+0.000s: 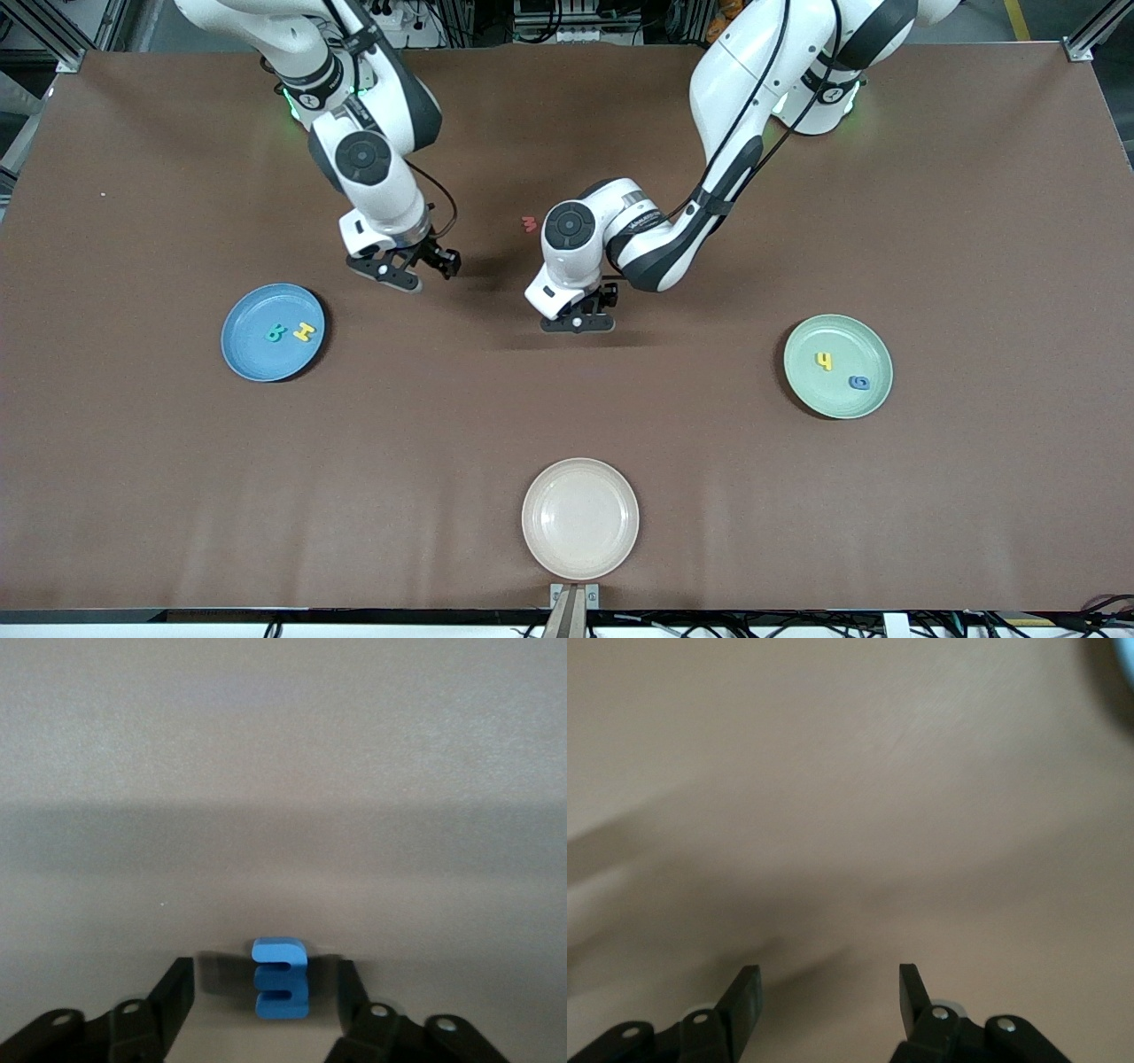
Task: Sort uppercase to blue plate, lowercase to green plate
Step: 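Grasp the blue m with the left gripper while the right gripper returns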
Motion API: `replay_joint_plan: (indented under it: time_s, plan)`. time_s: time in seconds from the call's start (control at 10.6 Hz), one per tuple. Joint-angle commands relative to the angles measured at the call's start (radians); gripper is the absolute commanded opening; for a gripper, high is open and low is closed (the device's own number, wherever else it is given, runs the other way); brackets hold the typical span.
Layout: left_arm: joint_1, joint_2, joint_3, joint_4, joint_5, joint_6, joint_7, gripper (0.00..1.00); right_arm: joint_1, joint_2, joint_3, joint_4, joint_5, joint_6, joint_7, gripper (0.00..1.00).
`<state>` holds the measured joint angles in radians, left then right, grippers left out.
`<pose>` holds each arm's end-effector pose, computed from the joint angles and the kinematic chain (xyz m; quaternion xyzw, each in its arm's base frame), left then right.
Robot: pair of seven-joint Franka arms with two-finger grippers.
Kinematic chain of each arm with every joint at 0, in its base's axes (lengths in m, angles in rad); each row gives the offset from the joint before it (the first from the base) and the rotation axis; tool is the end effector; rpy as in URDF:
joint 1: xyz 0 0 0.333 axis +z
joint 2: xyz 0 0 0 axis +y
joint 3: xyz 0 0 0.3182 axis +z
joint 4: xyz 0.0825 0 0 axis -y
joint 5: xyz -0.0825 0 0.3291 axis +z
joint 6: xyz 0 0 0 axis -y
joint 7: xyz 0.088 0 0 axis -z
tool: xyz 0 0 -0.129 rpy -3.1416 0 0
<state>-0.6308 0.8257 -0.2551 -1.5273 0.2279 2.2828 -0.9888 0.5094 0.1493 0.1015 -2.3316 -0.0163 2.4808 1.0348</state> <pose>0.4468 -0.4905 0.1922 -0.9997 -0.0127 0.0190 0.0097 0.3966 0.2775 0.2975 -0.9788 0.2046 0.0016 0.0020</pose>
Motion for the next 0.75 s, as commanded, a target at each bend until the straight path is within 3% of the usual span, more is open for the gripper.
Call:
replay_joint_plan:
  time_s: [0.0, 0.19, 0.47, 0.66]
  plan:
    - [-0.017, 0.013, 0.011, 0.018, -0.028, 0.009, -0.027, 0.63, 0.069, -0.033, 0.007, -0.045, 0.018, 0.049, 0.112, 0.71]
    - [-0.017, 0.016, 0.011, 0.018, -0.030, 0.012, -0.027, 0.50, 0.124, -0.027, 0.009, -0.045, 0.016, 0.079, 0.192, 0.71]
    - [-0.007, 0.006, 0.011, 0.018, -0.042, 0.012, -0.027, 0.00, 0.188, 0.025, 0.014, -0.045, 0.003, 0.176, 0.275, 0.71]
    - [0.025, -0.013, 0.011, 0.019, -0.030, 0.011, -0.016, 0.00, 0.196, 0.058, 0.038, -0.043, -0.004, 0.231, 0.300, 0.71]
